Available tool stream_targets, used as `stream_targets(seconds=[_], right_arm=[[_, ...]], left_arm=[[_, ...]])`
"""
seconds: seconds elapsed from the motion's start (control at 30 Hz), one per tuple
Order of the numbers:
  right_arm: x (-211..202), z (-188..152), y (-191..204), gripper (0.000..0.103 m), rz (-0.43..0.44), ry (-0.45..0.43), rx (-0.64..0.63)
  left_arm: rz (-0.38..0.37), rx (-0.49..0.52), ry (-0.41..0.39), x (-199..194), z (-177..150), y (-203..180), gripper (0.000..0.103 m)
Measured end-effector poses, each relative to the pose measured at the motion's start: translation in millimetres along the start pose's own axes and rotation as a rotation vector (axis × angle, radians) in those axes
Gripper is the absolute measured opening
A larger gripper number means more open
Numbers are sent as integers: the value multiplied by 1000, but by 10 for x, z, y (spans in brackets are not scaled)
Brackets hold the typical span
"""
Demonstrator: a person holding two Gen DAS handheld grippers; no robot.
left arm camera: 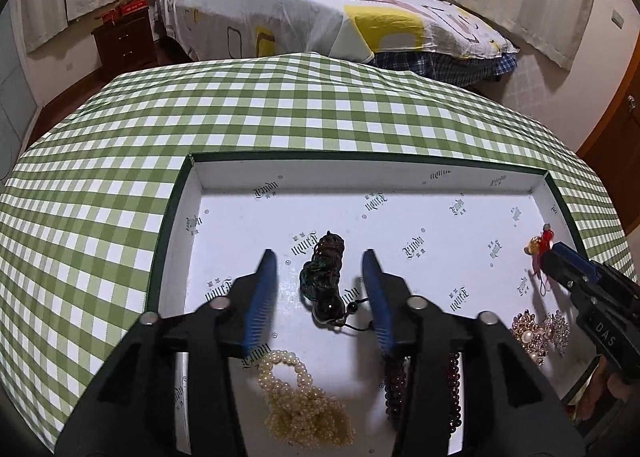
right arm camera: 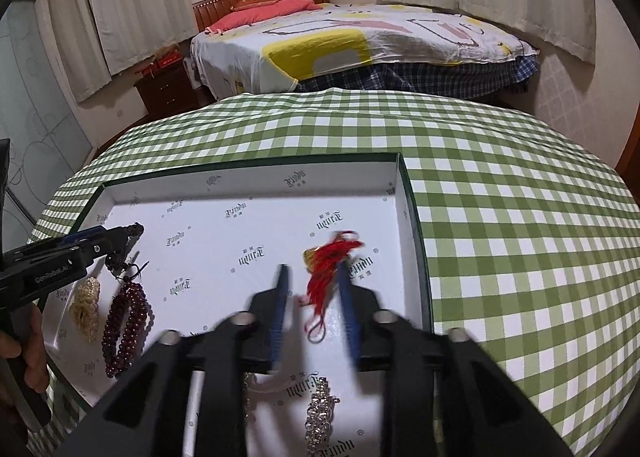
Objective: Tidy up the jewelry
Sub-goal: 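Lower clip and tassel into the green box and open both tools, then withdraw both tools from the box toward the remaining jewelry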
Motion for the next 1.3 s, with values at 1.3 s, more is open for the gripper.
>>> stream_targets(seconds=[1.3], right_arm=[[-1003, -918, 344, 35, -26, -261, -58]], left_arm=[[37, 28, -337, -1229, -1206, -3, 76]])
Point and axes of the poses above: each gripper's, at about its wrist camera, not at the fingertips, and x roughly the way its jaws point, y to its left, z to its top, the point moved 4 cm from there along x, roughly the way its jaws point, and after that the axes turned 14 degrees about y, right-handed, at the moved point
